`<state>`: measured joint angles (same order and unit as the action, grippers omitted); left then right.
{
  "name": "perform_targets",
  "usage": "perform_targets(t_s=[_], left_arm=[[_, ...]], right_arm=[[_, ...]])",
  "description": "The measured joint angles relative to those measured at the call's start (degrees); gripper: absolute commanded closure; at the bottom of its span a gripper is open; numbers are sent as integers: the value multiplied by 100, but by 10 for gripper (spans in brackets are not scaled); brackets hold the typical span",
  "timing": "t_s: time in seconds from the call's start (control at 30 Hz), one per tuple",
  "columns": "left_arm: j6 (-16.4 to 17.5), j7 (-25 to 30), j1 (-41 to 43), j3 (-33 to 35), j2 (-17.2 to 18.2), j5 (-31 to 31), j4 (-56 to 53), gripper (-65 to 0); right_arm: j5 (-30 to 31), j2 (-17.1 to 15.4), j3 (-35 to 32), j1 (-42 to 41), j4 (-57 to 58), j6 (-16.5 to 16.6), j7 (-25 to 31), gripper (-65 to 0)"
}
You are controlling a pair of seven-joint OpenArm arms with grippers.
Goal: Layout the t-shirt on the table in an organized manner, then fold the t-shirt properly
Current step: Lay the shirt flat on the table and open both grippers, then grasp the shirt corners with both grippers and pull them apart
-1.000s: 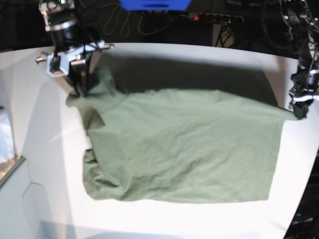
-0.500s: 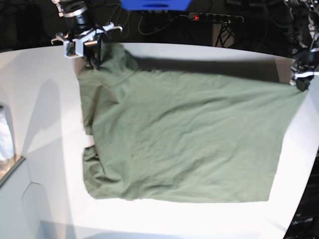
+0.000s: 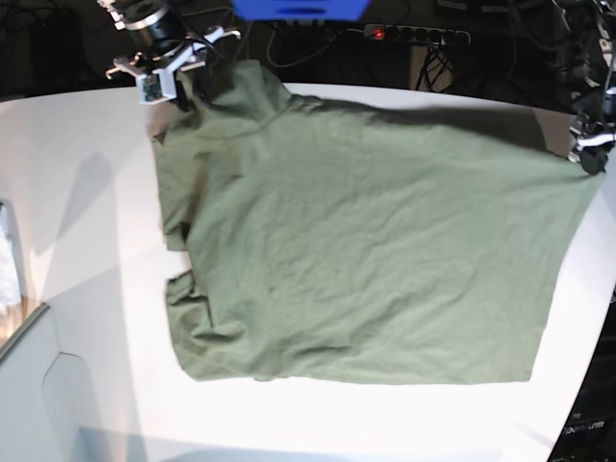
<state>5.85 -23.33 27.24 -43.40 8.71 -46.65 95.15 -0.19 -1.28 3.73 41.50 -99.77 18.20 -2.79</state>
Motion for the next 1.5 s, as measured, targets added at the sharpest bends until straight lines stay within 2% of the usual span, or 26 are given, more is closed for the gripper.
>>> perform_targets(t_s=[0.23, 0.37, 0.43, 0.57, 0.63, 0.73, 0.83, 0.93, 1.03, 1.1, 1.17, 1.33, 1.5], left_arm=[[-4, 44, 35, -7, 22, 4, 0, -4], [-7, 33, 52, -13, 4, 9, 0, -7], [-9, 9, 50, -17, 15, 2, 0, -41], [-17, 2, 50, -50, -2, 9, 83, -186], [9, 0, 98, -216, -76, -11, 271, -238], [-13, 2, 129, -651, -234, -2, 544, -254], [-26, 2, 90, -761, -177, 7, 573, -254], [-2, 20, -492, -713, -155, 35, 295, -254], [-4, -39, -1029, -413, -105, 42, -149, -254], [4, -9, -1316, -133, -9, 42, -413, -254], [-24, 66, -1593, 203, 122, 66, -791, -254], [31, 103, -2415, 1049, 385, 39, -2227, -254], [-46, 92, -2710, 1252, 496, 74, -3340, -256]], right_arm=[[2, 20, 518, -103, -673, 0, -26, -273], [4, 28, 601, -850, -625, 0, -275, -307], [7, -15, 592, -1425, -437, 2, -793, -328], [22, 0, 564, -2634, 339, 26, -1727, -341], [9, 2, 592, -3187, 828, 2, -2057, -340], [-2, -17, 605, -3729, 1495, 0, -2109, -340], [0, -15, 608, -4013, 2094, 0, -2133, -340], [-17, -20, 608, -4192, 2575, 2, -2124, -339], [-31, -94, 612, -4306, 2887, -4, -2114, -338], [-20, -125, 616, -4339, 3018, 0, -1904, -334], [7, -175, 612, -4336, 3145, -4, -1698, -304], [-17, -221, 623, -4203, 3176, -4, -1617, -235], [4, -321, 619, -3646, 2680, -11, -1609, -235]])
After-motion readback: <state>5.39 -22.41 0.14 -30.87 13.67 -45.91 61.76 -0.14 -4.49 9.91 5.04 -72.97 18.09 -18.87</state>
